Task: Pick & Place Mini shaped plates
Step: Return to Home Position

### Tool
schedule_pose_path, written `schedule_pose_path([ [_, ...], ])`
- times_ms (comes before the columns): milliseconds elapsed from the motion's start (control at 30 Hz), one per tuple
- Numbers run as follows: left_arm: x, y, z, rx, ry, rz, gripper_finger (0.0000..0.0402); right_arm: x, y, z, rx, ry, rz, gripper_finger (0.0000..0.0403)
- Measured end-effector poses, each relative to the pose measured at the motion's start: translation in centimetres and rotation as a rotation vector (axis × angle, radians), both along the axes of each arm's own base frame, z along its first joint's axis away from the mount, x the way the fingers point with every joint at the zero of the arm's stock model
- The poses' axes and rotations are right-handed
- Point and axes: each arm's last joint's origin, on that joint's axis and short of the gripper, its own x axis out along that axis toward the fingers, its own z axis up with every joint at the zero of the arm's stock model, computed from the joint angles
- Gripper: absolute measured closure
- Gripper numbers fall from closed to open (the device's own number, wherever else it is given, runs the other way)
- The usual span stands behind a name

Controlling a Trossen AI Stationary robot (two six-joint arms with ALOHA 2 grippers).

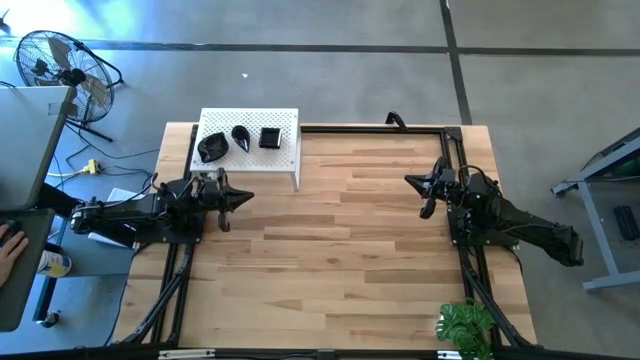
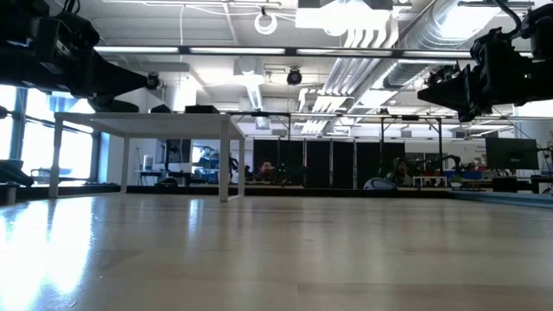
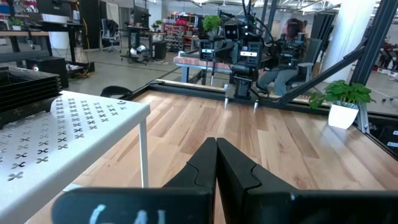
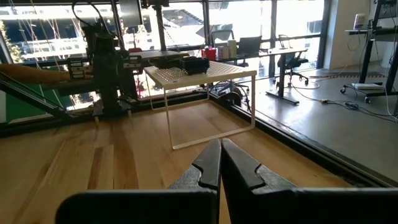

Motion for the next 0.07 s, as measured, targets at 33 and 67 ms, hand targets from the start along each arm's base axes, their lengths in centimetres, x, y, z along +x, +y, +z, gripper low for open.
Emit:
schedule_pose_path([
  [33,0.00,0.00,0.00,0.000,0.000,0.000,0.0401,0.00,0.00,0.00,0.000,0.000,0.000,0.0402],
  [67,0.00,0.00,0.00,0.000,0.000,0.000,0.0401,0.00,0.00,0.00,0.000,0.000,0.000,0.0402],
])
